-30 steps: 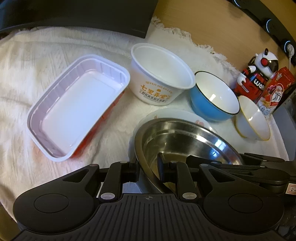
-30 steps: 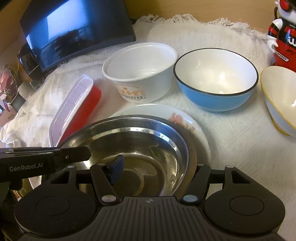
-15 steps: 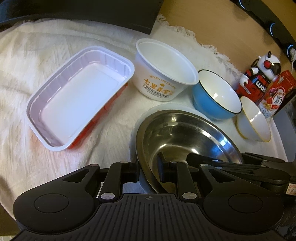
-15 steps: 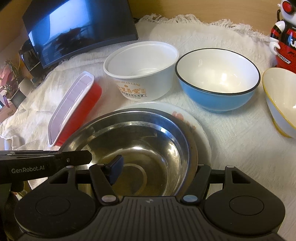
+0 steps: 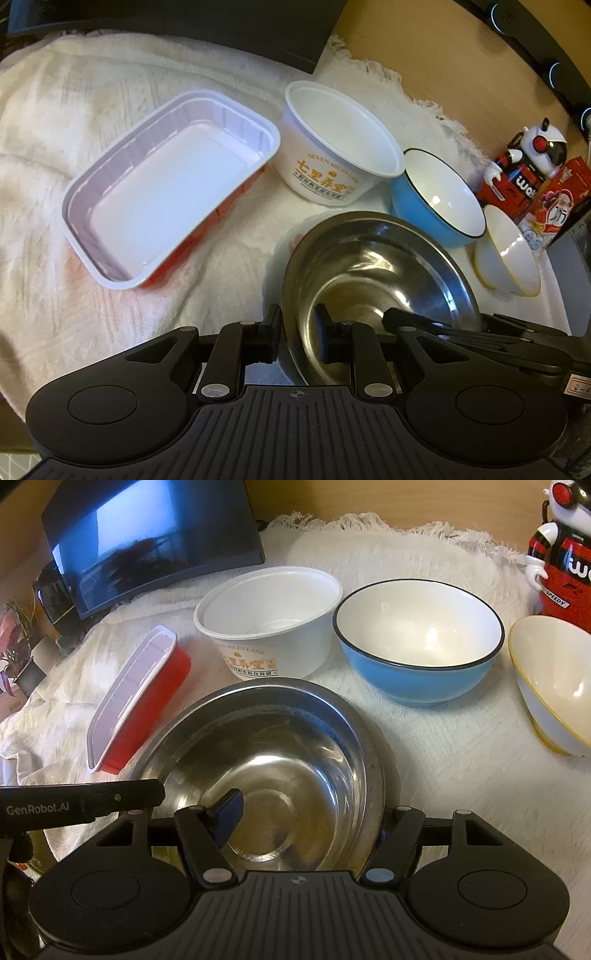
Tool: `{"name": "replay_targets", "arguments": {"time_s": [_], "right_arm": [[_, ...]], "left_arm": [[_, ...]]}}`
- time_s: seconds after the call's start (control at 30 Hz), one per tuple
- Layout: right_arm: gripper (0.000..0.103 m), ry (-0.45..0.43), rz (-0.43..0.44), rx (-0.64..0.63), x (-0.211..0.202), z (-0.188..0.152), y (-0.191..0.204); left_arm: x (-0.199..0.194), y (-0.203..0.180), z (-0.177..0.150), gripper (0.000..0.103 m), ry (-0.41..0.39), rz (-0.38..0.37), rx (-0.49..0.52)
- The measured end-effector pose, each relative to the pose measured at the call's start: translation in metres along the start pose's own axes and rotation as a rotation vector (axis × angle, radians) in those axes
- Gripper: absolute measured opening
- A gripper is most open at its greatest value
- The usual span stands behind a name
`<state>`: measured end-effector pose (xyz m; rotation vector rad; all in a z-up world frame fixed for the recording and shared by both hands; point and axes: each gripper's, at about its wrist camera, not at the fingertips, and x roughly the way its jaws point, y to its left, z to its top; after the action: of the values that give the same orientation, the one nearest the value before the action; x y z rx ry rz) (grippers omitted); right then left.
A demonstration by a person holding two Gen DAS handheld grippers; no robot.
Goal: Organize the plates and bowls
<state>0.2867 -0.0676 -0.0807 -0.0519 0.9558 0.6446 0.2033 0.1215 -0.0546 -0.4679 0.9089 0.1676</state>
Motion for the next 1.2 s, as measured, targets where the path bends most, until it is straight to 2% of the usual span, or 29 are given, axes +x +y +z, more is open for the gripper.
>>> {"name": "replay_targets", "arguments": {"time_s": [0.27, 0.43, 0.9, 1.2], "right_arm": [[0.080, -0.025, 0.028, 0.030, -0.008, -0.001, -0.003], [0.086, -0.073, 0.010, 0.058, -0.021, 0.001, -0.007], [0.087, -0.094, -0.081, 0.140, -0.049, -0.016, -0.038], [0.088, -0.095, -0.108, 0.172, -0.056, -0.027, -0.046]], "left_arm": [[-0.010, 0.003, 0.001, 0.021, -0.021, 0.023, -0.004], [-0.016, 0.001, 0.001, 0.021, -0.030, 0.022, 0.000], [-0.022, -0.019, -0.002, 0.022, -0.039, -0.003, 0.058], [-0.016, -0.023, -0.001, 0.021, -0.037, -0.004, 0.082]]}}
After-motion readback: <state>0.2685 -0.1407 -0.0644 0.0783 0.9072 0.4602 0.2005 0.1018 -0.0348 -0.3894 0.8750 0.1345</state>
